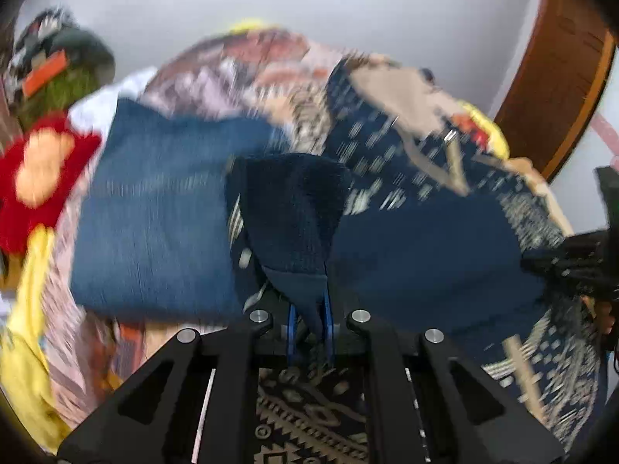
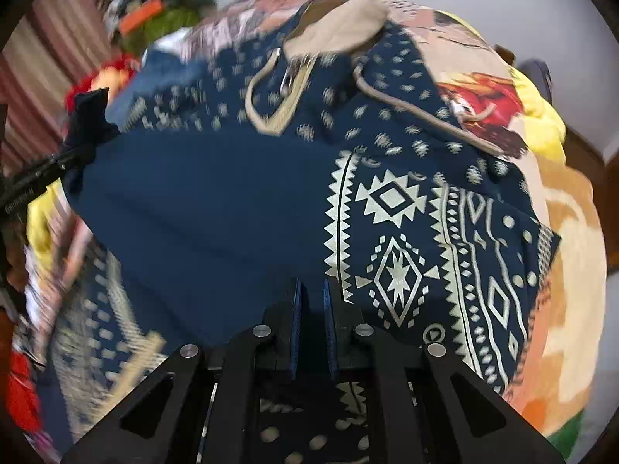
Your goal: Fold large clothes
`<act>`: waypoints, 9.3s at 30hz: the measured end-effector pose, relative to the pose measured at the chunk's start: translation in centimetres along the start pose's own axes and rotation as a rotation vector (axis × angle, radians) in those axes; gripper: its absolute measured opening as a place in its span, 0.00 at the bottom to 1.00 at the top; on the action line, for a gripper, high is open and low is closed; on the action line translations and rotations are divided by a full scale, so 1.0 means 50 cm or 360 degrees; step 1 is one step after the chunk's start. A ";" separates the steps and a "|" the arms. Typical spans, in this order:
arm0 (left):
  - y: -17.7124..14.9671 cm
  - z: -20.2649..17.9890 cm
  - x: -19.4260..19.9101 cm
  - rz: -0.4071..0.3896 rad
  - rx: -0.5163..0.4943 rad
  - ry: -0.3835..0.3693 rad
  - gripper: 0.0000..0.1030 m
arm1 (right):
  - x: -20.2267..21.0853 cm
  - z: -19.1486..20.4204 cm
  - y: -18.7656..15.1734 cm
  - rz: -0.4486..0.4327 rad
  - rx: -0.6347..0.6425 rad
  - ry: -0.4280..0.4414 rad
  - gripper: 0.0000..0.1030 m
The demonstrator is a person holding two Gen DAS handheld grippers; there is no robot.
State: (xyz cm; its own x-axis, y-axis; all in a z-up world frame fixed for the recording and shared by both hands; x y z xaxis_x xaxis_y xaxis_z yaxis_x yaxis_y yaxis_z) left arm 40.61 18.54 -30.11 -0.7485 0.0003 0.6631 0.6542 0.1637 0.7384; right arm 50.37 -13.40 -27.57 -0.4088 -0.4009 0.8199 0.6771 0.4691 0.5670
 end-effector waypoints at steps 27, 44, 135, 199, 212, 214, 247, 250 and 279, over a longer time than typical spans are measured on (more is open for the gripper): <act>-0.078 0.142 0.084 0.0089 -0.0167 0.0426 0.70 | 0.105 -0.158 0.011 -0.0319 0.0031 -0.0589 1.00; 0.269 -0.071 0.033 -0.0217 -0.0275 0.0059 0.86 | 0.202 -0.138 0.283 -0.0631 -0.0181 -0.0220 1.00; 0.139 -0.199 0.009 -0.0028 -0.0298 -0.0188 0.63 | 0.191 -0.016 0.134 -0.0510 -0.0158 -0.0127 0.88; -0.297 -0.283 0.265 0.0288 -0.0438 -0.0464 0.47 | 0.315 0.161 -0.291 -0.0181 -0.0112 0.0009 0.15; -0.234 -0.142 0.322 0.0202 -0.0277 -0.0210 0.70 | 0.385 0.083 -0.308 -0.0185 -0.0180 -0.0085 0.15; -0.200 -0.131 0.317 0.0151 -0.0258 -0.0174 0.70 | 0.392 0.067 -0.282 -0.0229 -0.0199 -0.0098 0.15; -0.160 -0.025 0.176 0.0198 -0.0100 -0.0052 0.80 | 0.269 -0.081 -0.181 -0.0285 -0.0484 -0.0147 0.95; -0.102 0.020 0.177 0.0122 -0.0119 0.0036 0.80 | 0.281 -0.118 -0.139 -0.0370 -0.0541 -0.0164 0.95; 0.164 0.054 -0.054 -0.0090 0.0112 -0.0037 0.07 | 0.026 -0.250 0.119 -0.0382 -0.0560 -0.0162 0.09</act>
State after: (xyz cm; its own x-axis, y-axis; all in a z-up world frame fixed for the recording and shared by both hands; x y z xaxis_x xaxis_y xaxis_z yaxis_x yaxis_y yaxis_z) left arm 47.68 22.56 -26.19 -0.7868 0.0117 0.6170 0.6023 0.2327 0.7636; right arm 61.51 -20.96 -24.10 -0.6261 -0.3779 0.6820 0.7157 0.0686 0.6951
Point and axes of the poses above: each gripper's, at about its wrist camera, not at the fingertips, and x roughly against the way its jaws point, z to its left, y to its top, the point moved 9 cm from there along -x, roughly the way its jaws point, and after that the axes turned 11 degrees about -z, right-handed, at the moved point
